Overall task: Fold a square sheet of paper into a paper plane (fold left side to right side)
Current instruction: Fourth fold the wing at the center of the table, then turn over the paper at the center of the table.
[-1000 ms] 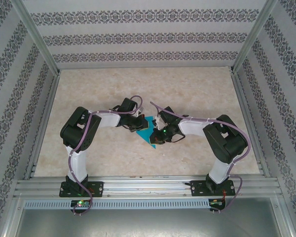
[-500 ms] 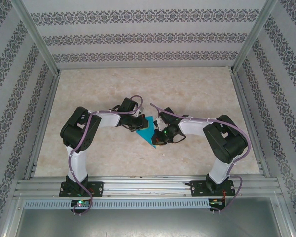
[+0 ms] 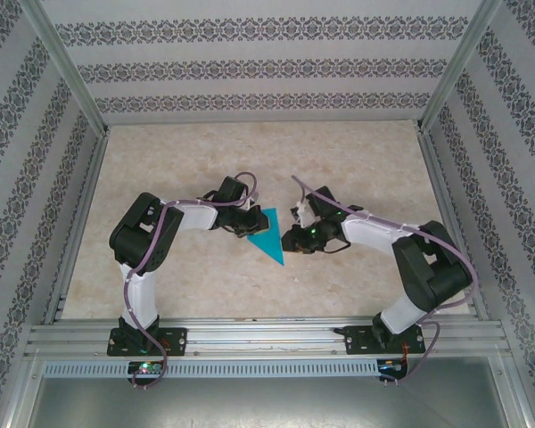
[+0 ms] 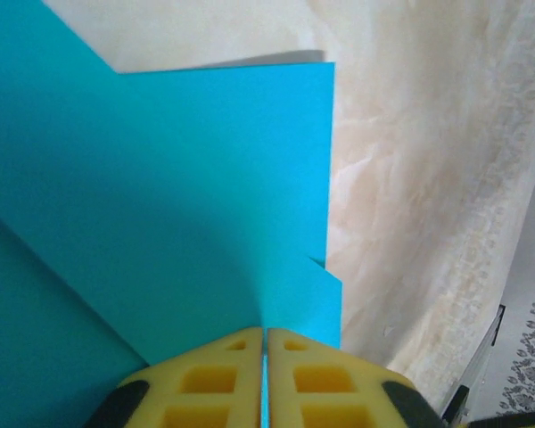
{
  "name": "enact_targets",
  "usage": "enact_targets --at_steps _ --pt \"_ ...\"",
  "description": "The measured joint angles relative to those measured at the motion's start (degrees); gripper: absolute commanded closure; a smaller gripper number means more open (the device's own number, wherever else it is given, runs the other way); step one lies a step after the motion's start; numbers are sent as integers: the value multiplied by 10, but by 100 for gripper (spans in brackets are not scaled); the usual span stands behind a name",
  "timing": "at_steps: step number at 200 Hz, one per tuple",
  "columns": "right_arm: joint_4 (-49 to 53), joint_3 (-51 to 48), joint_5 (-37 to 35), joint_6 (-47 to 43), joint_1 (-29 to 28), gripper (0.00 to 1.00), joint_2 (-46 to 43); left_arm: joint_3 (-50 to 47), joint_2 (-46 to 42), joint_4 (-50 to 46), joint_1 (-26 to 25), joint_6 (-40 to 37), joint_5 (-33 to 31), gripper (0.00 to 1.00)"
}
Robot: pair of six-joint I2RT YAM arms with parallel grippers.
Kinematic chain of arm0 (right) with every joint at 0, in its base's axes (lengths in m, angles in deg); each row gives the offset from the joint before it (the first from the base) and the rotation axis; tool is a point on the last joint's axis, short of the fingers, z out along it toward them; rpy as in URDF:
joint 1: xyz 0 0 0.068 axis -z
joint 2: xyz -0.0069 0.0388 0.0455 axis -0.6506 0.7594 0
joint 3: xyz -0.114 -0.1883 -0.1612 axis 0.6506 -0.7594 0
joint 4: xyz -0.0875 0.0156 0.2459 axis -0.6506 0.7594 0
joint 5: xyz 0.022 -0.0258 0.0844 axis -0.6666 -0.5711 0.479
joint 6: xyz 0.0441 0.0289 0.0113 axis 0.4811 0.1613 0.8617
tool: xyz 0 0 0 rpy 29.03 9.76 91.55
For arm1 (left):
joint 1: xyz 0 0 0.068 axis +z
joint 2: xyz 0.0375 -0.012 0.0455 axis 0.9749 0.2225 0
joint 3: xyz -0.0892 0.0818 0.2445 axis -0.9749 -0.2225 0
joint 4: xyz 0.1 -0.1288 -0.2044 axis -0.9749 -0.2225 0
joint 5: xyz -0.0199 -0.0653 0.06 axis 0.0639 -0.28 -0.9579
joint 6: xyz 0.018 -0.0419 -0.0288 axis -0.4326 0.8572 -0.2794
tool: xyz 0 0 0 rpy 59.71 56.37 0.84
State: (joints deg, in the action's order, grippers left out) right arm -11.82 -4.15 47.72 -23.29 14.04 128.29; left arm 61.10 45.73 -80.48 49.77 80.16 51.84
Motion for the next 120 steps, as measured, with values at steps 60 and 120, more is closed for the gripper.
enact_targets --at_steps 60,120 --pt "-90 -2 35 -10 28 53 27 -12 -115 7 5 2 -25 54" --pt "-154 8 63 -8 16 65 113 -89 -226 5 65 -15 -71 50"
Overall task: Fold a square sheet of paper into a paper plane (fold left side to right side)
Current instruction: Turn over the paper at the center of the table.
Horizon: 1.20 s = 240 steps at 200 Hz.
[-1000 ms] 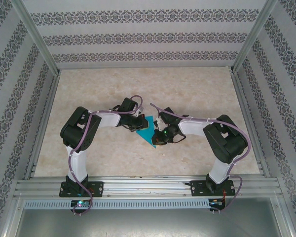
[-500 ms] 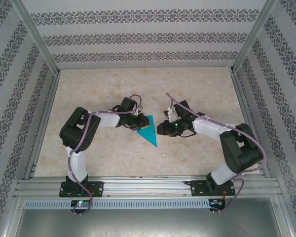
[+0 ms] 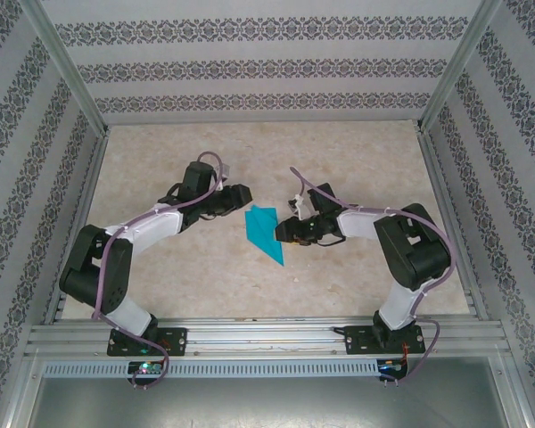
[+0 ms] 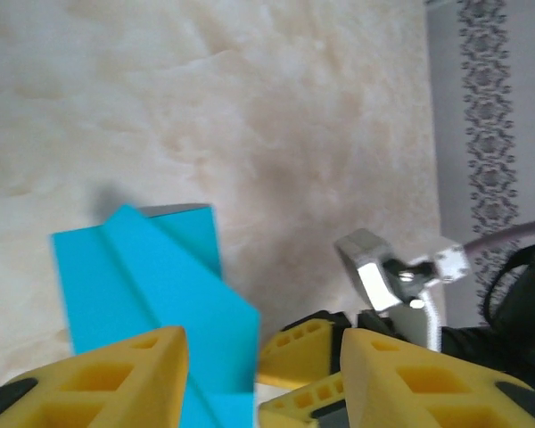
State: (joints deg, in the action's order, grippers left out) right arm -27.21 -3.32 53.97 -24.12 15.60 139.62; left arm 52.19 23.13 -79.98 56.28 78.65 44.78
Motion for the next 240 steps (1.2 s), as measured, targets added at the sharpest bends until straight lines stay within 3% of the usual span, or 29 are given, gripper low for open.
enact_targets --at_steps 40,73,106,133,170,220,240 --pt "-26 7 12 3 -5 100 10 -43 -4 -2 11 0 7 45" --pt "-33 8 15 -1 -1 100 -7 -57 -44 2 33 0 27 35" --pt "-67 -2 47 1 28 100 -104 -62 -113 47 52 0 70 28" --pt "-162 -23 101 35 61 100 -178 -63 -143 120 55 21 119 27" --pt "-274 -34 163 100 67 100 -200 -65 -136 250 52 82 178 29" --pt "-317 -33 196 134 49 100 -209 -58 -86 311 31 114 208 31" --pt "-323 -33 201 138 44 100 -209 -48 -67 321 23 121 212 36"
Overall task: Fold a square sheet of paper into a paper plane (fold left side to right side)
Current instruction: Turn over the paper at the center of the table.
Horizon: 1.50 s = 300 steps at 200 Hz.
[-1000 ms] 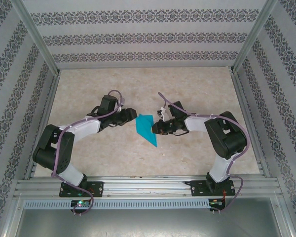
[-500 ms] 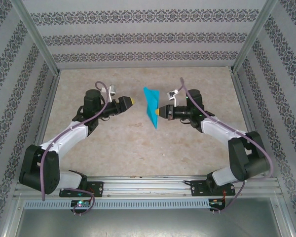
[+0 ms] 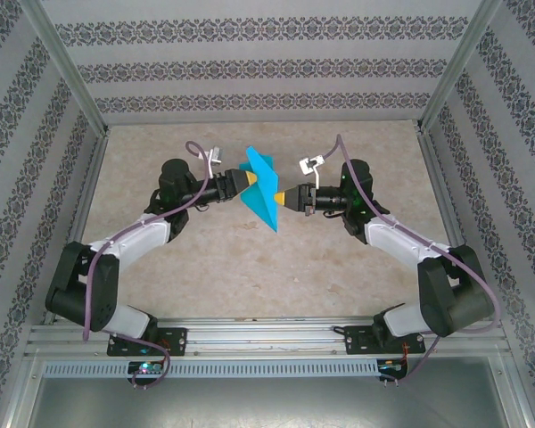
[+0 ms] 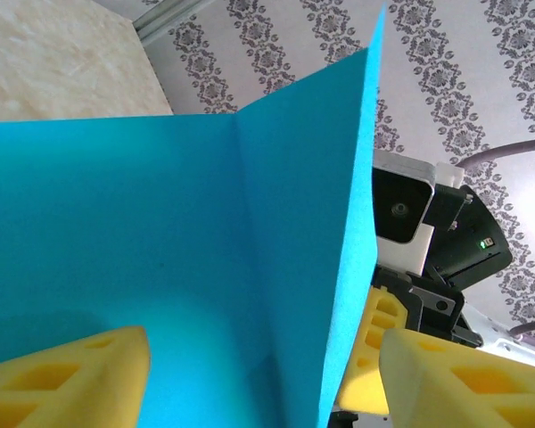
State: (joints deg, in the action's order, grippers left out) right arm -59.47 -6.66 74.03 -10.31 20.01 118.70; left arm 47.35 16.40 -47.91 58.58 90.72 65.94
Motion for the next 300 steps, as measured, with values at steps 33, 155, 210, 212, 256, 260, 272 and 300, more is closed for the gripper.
enact_targets --at_steps 33,155,210,212,256,260,272,300 --pt "-5 0 1 10 -3 100 1 7 8 23 -10 13 6 61" --pt "59 -20 -40 -2 40 43 -63 3 -1 38 -20 8 -39 99" --pt "105 -52 -67 -17 12 22 -75 3 -1 38 -37 4 -53 100" --pt "105 -52 -67 -17 9 22 -73 3 -1 38 -37 4 -53 100" --pt "103 -37 -66 -12 -31 34 -28 3 12 47 -46 4 -55 100" --pt "103 -33 -67 -11 -32 35 -25 3 13 49 -47 4 -55 100" --pt "100 -20 -69 -7 -32 40 -20 3 18 53 -47 6 -55 100" --pt "89 6 -75 -4 -32 64 -19 3 32 66 -47 17 -55 97"
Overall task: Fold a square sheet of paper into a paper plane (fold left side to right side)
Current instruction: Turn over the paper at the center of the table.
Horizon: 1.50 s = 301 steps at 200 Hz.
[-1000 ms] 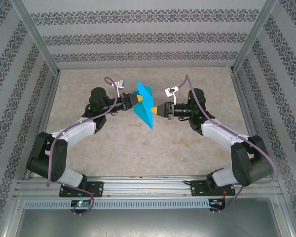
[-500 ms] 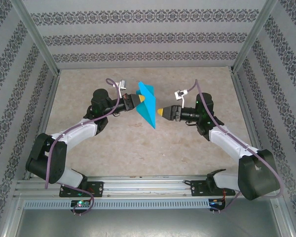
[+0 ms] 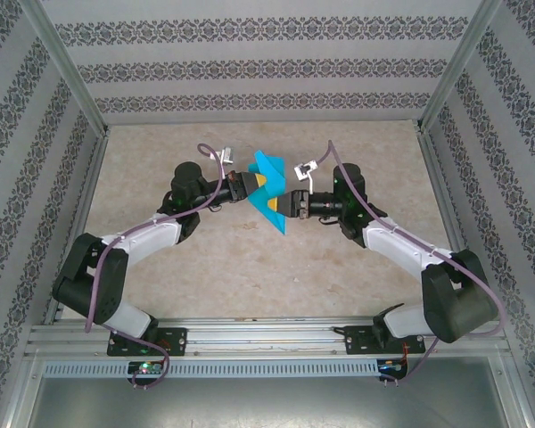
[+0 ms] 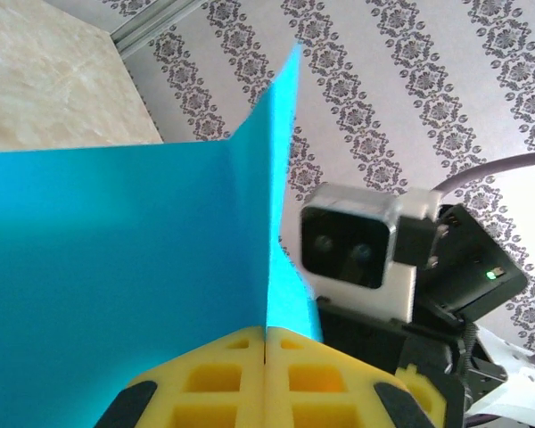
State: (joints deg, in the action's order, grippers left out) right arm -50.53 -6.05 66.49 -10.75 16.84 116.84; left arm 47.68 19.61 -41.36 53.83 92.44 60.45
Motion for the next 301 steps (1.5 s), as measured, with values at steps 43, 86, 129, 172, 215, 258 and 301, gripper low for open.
enact_targets --at_steps 43,86,129,172,215,258,301 --pt "0 8 -13 -3 11 93 -1 0 1 -3 1 -8 -7 52" --pt "83 9 -59 -45 19 100 -33 -27 -94 -92 42 -59 -40 31" --pt "324 86 -266 -165 -35 100 -70 -42 -248 -273 76 -161 -158 28" --pt "555 239 -633 -226 -187 100 -1 -51 -365 -436 77 -227 -337 25" --pt "719 372 -885 -220 -285 100 202 -61 -435 -536 77 -235 -482 24" --pt "801 463 -989 -199 -328 100 384 -62 -459 -589 77 -235 -553 23" --pt "838 505 -1013 -183 -330 100 462 -65 -461 -600 77 -235 -569 23"
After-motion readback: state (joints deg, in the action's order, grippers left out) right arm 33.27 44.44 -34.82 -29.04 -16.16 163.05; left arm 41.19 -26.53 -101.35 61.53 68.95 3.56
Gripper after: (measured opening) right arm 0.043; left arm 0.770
